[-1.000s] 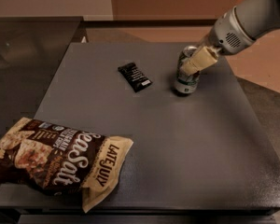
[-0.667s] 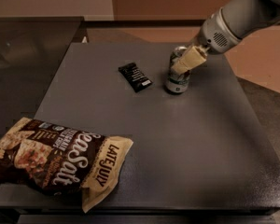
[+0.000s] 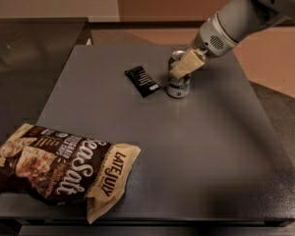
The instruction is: Move 7up can near rxbar chocolate
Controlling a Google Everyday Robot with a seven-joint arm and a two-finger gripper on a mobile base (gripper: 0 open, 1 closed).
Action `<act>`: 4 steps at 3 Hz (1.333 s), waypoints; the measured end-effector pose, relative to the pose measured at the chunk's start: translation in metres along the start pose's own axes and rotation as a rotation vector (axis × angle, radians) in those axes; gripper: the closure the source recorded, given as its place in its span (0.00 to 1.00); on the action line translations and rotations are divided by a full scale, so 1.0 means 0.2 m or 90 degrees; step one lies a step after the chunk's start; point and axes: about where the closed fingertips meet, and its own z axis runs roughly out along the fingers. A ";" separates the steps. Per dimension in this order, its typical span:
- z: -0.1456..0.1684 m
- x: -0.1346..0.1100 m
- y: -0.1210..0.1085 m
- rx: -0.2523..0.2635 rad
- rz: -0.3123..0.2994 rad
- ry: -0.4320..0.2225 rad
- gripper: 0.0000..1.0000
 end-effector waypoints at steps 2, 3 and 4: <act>0.03 -0.02 0.00 -0.007 -0.004 -0.002 0.60; 0.03 -0.03 0.00 -0.009 -0.005 -0.001 0.29; 0.03 -0.03 0.00 -0.009 -0.005 -0.001 0.00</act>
Offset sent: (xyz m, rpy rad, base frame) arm 0.0032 0.0059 -0.0014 0.0039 0.0033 0.0122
